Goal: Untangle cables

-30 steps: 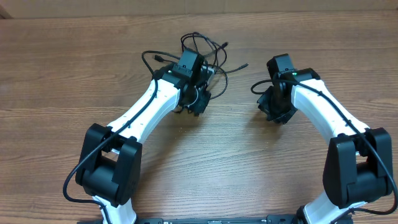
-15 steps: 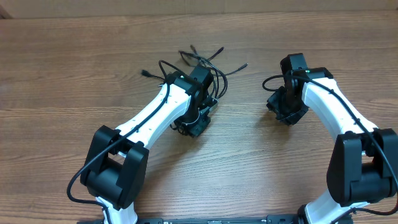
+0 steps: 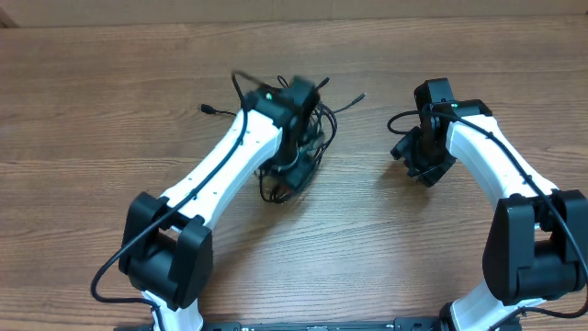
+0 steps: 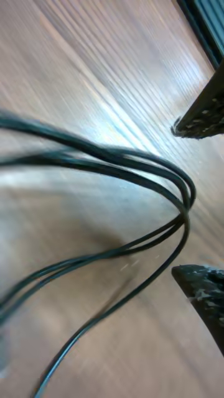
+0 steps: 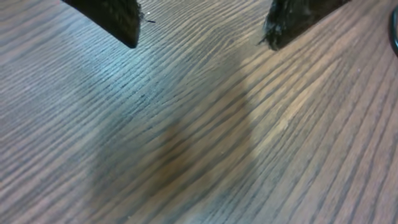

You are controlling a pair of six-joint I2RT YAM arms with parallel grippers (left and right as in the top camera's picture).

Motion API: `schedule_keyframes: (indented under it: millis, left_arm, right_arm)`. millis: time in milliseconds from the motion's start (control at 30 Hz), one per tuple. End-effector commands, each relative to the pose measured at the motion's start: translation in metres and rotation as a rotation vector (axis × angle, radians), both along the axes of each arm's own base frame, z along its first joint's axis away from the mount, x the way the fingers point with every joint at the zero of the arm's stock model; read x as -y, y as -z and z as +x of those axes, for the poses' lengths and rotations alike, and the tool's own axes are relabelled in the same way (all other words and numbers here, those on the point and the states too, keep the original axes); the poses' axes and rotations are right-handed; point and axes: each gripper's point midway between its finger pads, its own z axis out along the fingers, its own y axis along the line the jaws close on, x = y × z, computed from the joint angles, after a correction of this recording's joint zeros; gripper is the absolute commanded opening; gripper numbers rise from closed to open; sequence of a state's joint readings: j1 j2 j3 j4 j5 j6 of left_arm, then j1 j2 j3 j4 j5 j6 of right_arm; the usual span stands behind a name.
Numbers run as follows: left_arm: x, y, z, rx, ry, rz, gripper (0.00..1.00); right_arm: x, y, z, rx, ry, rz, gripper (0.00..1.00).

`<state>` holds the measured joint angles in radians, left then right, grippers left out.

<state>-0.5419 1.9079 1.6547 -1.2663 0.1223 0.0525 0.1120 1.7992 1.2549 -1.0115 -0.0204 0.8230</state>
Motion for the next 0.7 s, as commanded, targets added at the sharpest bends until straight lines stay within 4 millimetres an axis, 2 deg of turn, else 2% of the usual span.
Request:
schedule_keyframes:
  millis: [0,100,133,233,300,367,500,667]
  left_arm:
    - [0.012,-0.037,0.018,0.088,-0.055,-0.062,0.68]
    - [0.022,-0.046,0.035,0.147,-0.128,-0.111,0.7]
    - [0.026,-0.046,0.042,0.166,-0.156,-0.128,0.65]
    - [0.034,-0.035,0.066,0.248,-0.227,-0.163,0.4]
    - [0.031,-0.023,0.081,0.306,-0.287,-0.151,0.35]
    - [0.034,-0.011,0.088,0.328,-0.32,-0.168,0.35]
    - [0.057,0.011,0.081,0.282,-0.293,-0.292,0.36]
    - [0.088,0.031,0.042,0.145,-0.158,-0.416,0.34]
  right_arm:
    - [0.002,-0.001,0.002,0.006,-0.058,-0.007,0.7]
    - [0.005,0.0,0.001,-0.001,-0.064,-0.01,0.75]
    - [0.007,0.0,0.001,-0.002,-0.059,-0.01,0.75]
    - [0.014,0.0,0.002,-0.002,-0.027,-0.008,0.75]
    - [0.022,0.0,0.002,-0.002,-0.002,-0.004,0.75]
    - [0.031,0.0,0.002,-0.007,0.023,-0.005,0.74]
    - [0.049,0.0,-0.004,-0.032,0.076,-0.005,0.74]
    - [0.066,0.0,-0.012,-0.059,0.124,-0.004,0.74]
